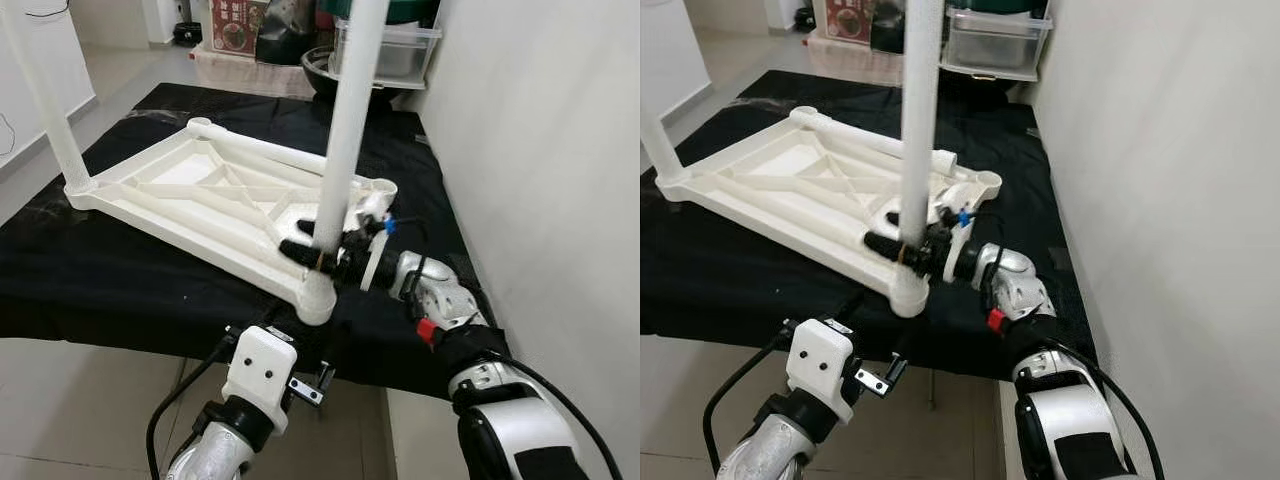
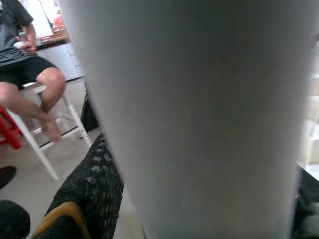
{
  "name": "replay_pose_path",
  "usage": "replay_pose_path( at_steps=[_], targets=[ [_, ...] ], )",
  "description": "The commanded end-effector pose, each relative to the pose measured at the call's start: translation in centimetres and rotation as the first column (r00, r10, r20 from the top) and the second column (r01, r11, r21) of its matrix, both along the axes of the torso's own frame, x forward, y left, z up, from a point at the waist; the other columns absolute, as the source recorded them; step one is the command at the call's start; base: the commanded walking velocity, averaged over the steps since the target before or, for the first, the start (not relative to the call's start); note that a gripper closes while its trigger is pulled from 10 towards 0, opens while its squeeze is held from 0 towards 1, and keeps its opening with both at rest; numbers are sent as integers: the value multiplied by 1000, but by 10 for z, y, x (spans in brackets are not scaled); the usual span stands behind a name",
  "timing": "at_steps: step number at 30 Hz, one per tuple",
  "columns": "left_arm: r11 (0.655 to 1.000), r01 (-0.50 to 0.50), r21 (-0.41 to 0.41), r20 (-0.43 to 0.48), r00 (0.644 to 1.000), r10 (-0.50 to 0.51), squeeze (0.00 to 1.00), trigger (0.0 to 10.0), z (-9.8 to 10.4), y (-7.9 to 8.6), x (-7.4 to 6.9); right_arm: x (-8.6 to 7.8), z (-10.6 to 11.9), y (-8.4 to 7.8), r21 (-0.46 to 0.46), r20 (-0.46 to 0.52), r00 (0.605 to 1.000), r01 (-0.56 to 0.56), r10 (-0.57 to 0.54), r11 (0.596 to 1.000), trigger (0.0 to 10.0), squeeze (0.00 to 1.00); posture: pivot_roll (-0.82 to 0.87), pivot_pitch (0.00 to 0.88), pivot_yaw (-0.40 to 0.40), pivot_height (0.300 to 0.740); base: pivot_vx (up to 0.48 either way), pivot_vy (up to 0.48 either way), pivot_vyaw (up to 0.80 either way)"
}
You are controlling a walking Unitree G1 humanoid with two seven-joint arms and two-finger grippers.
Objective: Building children table
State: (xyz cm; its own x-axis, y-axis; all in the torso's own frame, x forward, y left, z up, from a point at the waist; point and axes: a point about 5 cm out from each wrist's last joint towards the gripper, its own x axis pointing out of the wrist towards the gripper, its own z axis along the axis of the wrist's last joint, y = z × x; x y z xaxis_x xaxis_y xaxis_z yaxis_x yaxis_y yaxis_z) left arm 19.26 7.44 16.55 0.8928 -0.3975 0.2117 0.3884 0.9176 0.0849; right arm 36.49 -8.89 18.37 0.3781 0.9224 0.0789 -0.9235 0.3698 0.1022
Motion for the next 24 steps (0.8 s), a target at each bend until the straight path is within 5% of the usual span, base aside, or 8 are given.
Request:
replay_pose_path(
  at_steps=[1,2,11,14,16,17,19,24],
  targets=[
    [1000,-4,10,-10,1000,4,0,10000,-2,1,-1,-2,-5,5,-15,4,1000,-20,20,1000,5843,0,120,87,-107,740,0,0,0],
    [1000,-4,10,-11,1000,4,0,10000,-2,1,-1,1,-3,7,3,4,1000,26,-26,1000,0,0,120,88,-105,740,0,0,0],
    [1000,-5,10,-14,1000,5,0,10000,-2,1,0,31,8,-14,33,-21,835,551,-550,834,0,0,115,92,-102,740,0,0,0],
    [1000,-4,11,-15,1000,4,0,10000,-3,2,0,37,1,-33,-24,-29,654,755,-756,655,0,0,115,92,-102,740,0,0,0],
    [1000,-3,12,-17,1000,3,0,10000,-3,1,0,37,-10,-55,-90,-26,418,903,-908,419,0,0,111,92,-99,740,0,0,0],
    [1000,-3,12,-17,1000,3,0,10000,-3,1,0,37,-10,-55,-90,-26,418,903,-908,419,0,0,111,92,-99,740,0,0,0],
    [1000,-4,12,-15,1000,4,0,10000,-3,1,0,29,-21,-75,-139,-25,166,976,-986,168,0,0,111,93,-101,740,0,0,0],
    [1000,-6,13,-15,1000,6,0,10000,-3,1,0,21,-30,-76,-152,-17,45,987,-999,47,0,0,115,93,-105,740,0,0,0]
  ],
)
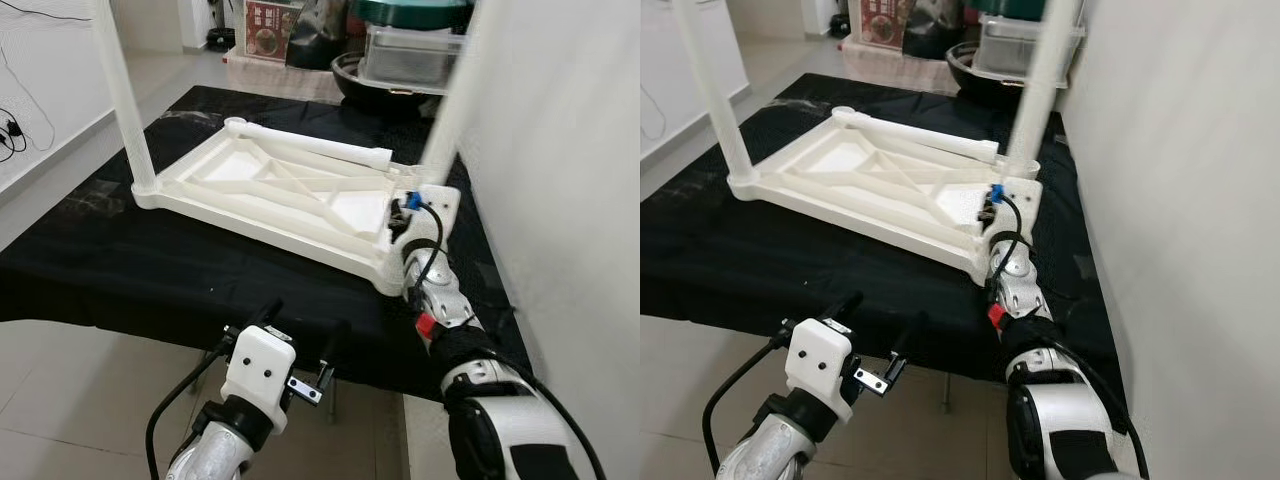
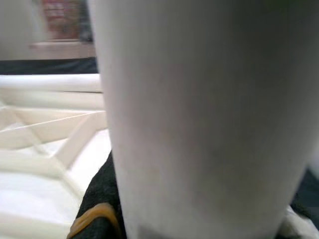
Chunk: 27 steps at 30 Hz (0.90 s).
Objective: Building children table
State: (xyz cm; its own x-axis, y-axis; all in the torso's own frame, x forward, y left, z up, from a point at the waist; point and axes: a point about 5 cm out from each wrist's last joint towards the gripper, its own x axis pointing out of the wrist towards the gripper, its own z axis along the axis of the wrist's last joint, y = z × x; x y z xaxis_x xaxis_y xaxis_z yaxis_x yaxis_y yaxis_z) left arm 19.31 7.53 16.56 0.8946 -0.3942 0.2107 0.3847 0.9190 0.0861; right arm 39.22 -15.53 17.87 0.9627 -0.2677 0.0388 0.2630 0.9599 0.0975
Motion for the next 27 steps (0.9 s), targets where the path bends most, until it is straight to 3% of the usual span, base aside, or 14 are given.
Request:
replay_pose_path(
  at_steps=[1,2,5,6,10,11,16,19,20,21,23,24,25,27],
  targets=[
    [1000,-1,12,-14,1000,2,0,10000,-3,0,-1,-10,-27,-2,-5,-111,990,89,-89,996,0,0,113,91,-100,740,0,0,0],
    [1000,-1,12,-15,1000,1,0,10000,-3,0,-1,-11,-27,9,17,-99,993,71,-69,997,10000,0,113,88,-101,740,0,0,0],
    [1000,1,13,-17,1000,-1,0,10000,-4,0,-1,-11,-19,26,63,-38,999,9,-6,998,10000,0,112,85,-98,740,0,0,0],
    [1000,2,14,-18,1000,-2,0,10000,-4,0,-1,-9,-11,31,64,16,999,-34,33,997,10000,1000,113,80,-99,740,0,0,0],
    [1000,3,14,-18,1000,-3,0,10000,-4,0,-1,-7,3,34,41,95,993,-75,71,996,10000,1000,113,79,-102,740,0,0,0],
    [1000,3,14,-18,1000,-3,0,10000,-4,0,-1,-2,13,35,66,146,975,-179,168,982,10000,0,113,75,-102,740,0,0,0],
    [1000,2,12,-21,1000,-2,0,10000,-5,0,-1,0,20,46,119,181,883,-457,433,881,10000,0,111,70,-100,740,0,0,0],
    [1000,2,12,-21,1000,-2,0,10000,-5,0,-2,-3,19,45,128,207,762,-643,614,755,10000,0,108,66,-100,740,0,0,0],
    [1000,2,12,-21,1000,-2,0,10000,-5,-1,-2,-5,18,44,124,212,691,-720,691,682,10000,0,110,63,-100,740,0,0,0],
    [1000,1,12,-21,1000,-1,0,10000,-6,-1,-2,-13,14,45,95,181,504,-863,844,495,10000,0,113,62,-101,740,0,0,0],
    [1000,1,12,-21,1000,-1,0,10000,-6,0,-2,-16,12,46,94,170,454,-891,875,444,10000,0,113,62,-101,740,0,0,0],
    [1000,-1,12,-22,1000,1,0,10000,-6,0,-2,-23,7,49,65,122,330,-944,936,324,10000,0,113,61,-98,740,0,0,0],
    [1000,-1,12,-22,1000,1,0,10000,-6,0,-2,-23,7,49,65,122,330,-944,936,324,10000,0,113,61,-98,740,0,0,0],
    [1000,-3,12,-22,1000,3,0,10000,-6,0,-1,-30,-1,53,47,47,196,-980,979,194,10000,0,118,58,-102,740,0,0,0]
  ],
)
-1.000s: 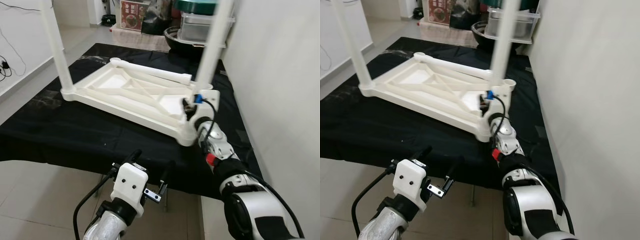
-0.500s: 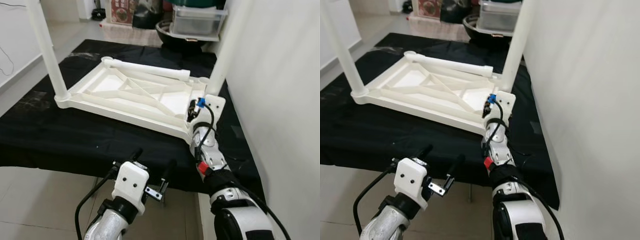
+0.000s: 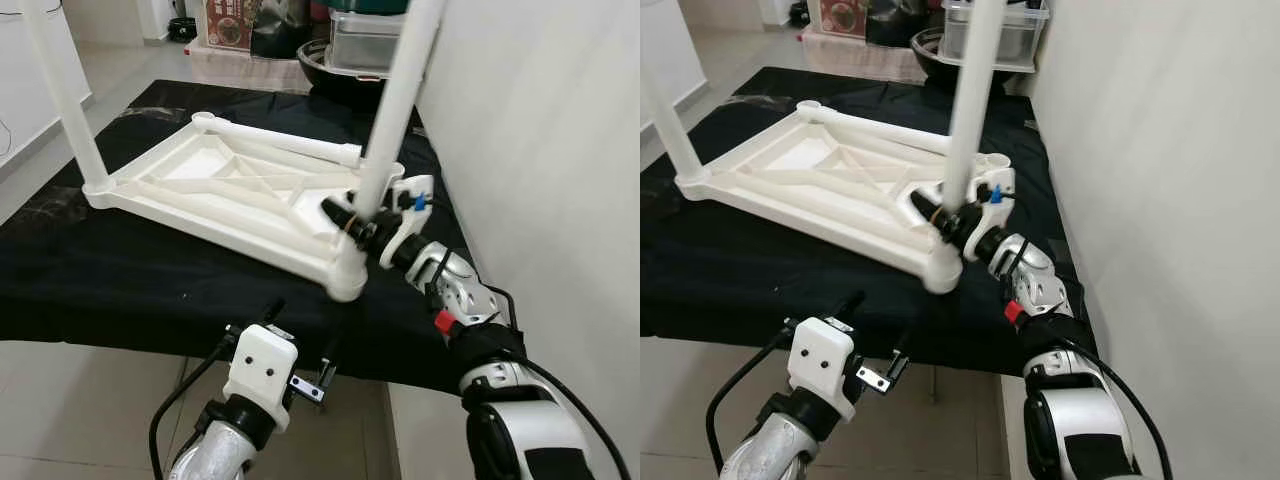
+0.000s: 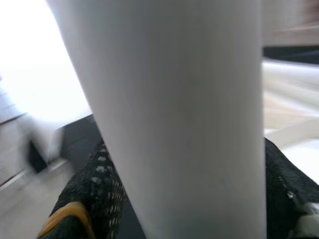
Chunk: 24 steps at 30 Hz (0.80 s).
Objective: Building children table
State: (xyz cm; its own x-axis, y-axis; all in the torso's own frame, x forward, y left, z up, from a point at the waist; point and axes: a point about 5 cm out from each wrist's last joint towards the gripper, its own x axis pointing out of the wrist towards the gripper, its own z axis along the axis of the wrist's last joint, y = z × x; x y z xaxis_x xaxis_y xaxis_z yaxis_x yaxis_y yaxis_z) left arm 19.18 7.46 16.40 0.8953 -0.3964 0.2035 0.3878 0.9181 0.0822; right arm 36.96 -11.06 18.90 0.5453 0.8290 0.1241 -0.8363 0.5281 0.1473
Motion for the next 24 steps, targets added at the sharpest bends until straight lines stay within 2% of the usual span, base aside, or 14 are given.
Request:
replay_pose_path(
  at_steps=[1,4,5,8,11,12,13,15,17,18,20,21,22,24],
  targets=[
    [1000,-5,13,-14,1000,6,0,10000,-4,0,0,-8,-12,8,-41,-35,993,-112,110,993,10000,0,118,58,-102,740,0,0,0],
    [1000,-8,14,-13,1000,9,0,10000,-4,1,0,-13,-21,15,-129,-44,975,-220,216,967,10000,0,126,59,-108,740,0,0,0],
    [1000,-11,14,-12,1000,11,0,10000,-4,1,0,-4,-19,19,-171,12,994,-108,111,979,0,0,128,64,-108,740,0,0,0],
    [1000,-12,15,-12,1000,12,0,10000,-3,1,0,10,-9,22,-136,74,992,107,-98,985,0,0,125,68,-108,740,0,0,0],
    [1000,-12,15,-13,1000,12,0,10000,-3,1,0,14,-5,21,-109,72,987,153,-146,982,0,0,125,68,-108,740,0,0,0],
    [1000,-10,15,-13,1000,11,0,10000,-3,1,0,18,-1,17,-91,71,971,236,-230,968,0,0,125,68,-108,740,0,0,0],
    [1000,-8,15,-14,1000,9,0,10000,-3,1,0,28,4,2,-46,33,893,450,-449,892,0,0,121,74,-108,740,0,0,0],
    [1000,-8,15,-14,1000,9,0,10000,-3,1,0,30,4,-3,-37,15,858,514,-514,857,0,0,121,74,-108,740,0,0,0],
    [1000,-9,14,-14,1000,9,0,10000,-3,1,0,33,-3,-23,-80,-21,712,699,-702,711,0,0,118,76,-109,740,0,0,0],
    [1000,-8,14,-14,1000,9,0,10000,-3,1,0,33,-8,-35,-115,-29,610,785,-792,609,0,0,116,79,-103,740,0,0,0],
    [1000,-8,13,-14,1000,8,0,10000,-3,1,0,30,-17,-49,-156,-28,457,877,-889,455,0,0,116,78,-106,740,0,0,0],
    [1000,-8,13,-14,1000,8,0,10000,-3,1,0,28,-19,-52,-167,-24,409,898,-912,407,0,0,115,82,-106,740,0,0,0],
    [1000,-8,13,-14,1000,8,0,10000,-3,1,0,28,-19,-52,-167,-24,409,898,-912,407,0,0,115,82,-106,740,0,0,0],
    [1000,-6,15,-15,1000,7,0,10000,-3,1,1,20,-30,-59,-203,-52,247,946,-968,252,0,0,114,83,-104,740,0,0,0]
  ],
)
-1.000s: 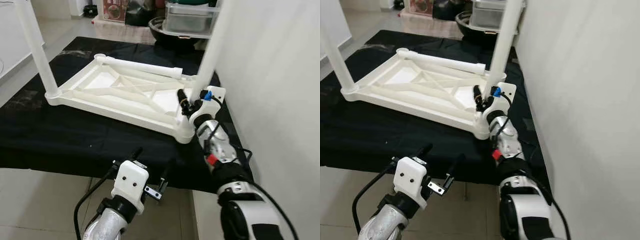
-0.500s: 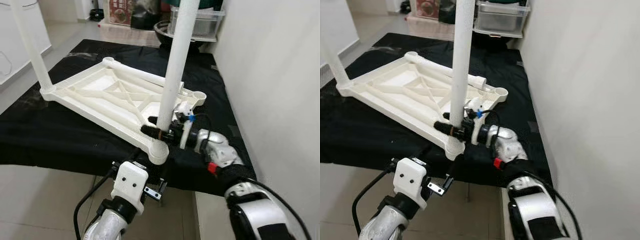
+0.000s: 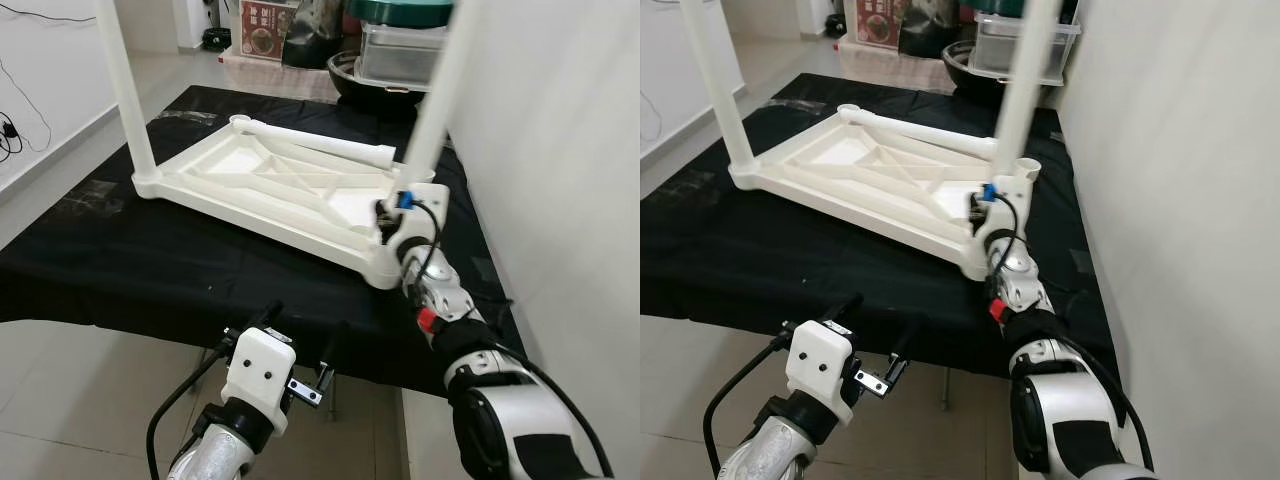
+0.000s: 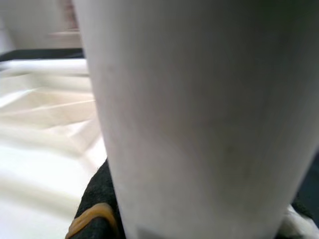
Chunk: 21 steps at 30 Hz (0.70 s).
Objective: Building children table
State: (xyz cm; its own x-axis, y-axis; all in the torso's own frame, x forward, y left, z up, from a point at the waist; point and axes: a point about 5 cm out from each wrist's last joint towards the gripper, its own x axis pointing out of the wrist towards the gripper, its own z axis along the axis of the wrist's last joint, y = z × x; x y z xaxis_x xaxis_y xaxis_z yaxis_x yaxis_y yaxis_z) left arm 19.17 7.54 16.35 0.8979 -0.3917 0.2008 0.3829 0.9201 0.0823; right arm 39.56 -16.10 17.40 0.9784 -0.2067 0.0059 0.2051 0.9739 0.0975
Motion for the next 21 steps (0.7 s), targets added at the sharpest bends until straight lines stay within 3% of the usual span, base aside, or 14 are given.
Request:
replay_pose_path(
  at_steps=[1,5,6,7,9,10,12,13,14,15,16,17,19,21],
  targets=[
    [1000,0,14,-13,1000,0,0,10000,-2,0,1,-9,-19,-10,7,-99,981,168,-167,986,0,0,114,83,-104,740,0,0,0],
    [1000,1,13,-13,1000,-1,0,10000,-2,0,1,-14,-25,-1,26,-126,973,199,-195,980,0,0,114,83,-104,740,0,0,0],
    [1000,0,14,-13,1000,0,0,10000,-2,0,1,-13,-25,10,71,-115,983,155,-146,985,9412,0,113,86,-103,740,0,0,0],
    [1000,0,13,-14,1000,0,0,10000,-2,0,1,-11,-19,20,109,-70,994,86,-78,990,10000,0,111,87,-100,740,0,0,0],
    [1000,-1,13,-14,1000,1,0,10000,-2,0,1,-10,-14,27,129,-37,998,46,-42,991,10000,0,111,87,-100,740,0,0,0],
    [1000,-1,13,-14,1000,1,0,10000,-3,0,1,-8,-4,34,128,34,999,-26,22,991,10000,1000,111,86,-102,740,0,0,0],
    [1000,-1,13,-14,1000,1,0,10000,-2,0,1,-6,5,39,125,87,995,-62,51,990,10000,1000,111,87,-103,740,0,0,0],
    [1000,-1,13,-15,1000,1,0,10000,-3,0,2,-4,15,43,111,144,983,-128,111,986,10000,298,110,88,-101,740,0,0,0],
    [1000,-1,13,-15,1000,1,0,10000,-3,0,2,-4,15,43,111,144,983,-128,111,986,10000,298,110,88,-101,740,0,0,0],
    [1000,-1,14,-16,1000,1,0,10000,-3,0,2,-2,22,54,115,181,949,-281,258,953,10000,0,110,89,-103,740,0,0,0],
    [1000,-1,14,-16,1000,1,0,10000,-3,0,2,-2,25,62,120,198,917,-374,347,920,10000,0,110,89,-103,740,0,0,0],
    [1000,-1,13,-16,1000,2,0,10000,-3,0,2,-4,29,70,105,221,828,-546,516,831,10000,0,113,89,-101,740,0,0,0],
    [1000,-1,13,-16,1000,2,0,10000,-3,0,2,-4,29,70,105,221,828,-546,516,831,10000,0,113,89,-101,740,0,0,0],
    [1000,-2,12,-16,1000,2,0,10000,-3,0,2,-11,32,74,65,227,650,-753,725,655,10000,0,109,88,-102,740,0,0,0]
  ],
)
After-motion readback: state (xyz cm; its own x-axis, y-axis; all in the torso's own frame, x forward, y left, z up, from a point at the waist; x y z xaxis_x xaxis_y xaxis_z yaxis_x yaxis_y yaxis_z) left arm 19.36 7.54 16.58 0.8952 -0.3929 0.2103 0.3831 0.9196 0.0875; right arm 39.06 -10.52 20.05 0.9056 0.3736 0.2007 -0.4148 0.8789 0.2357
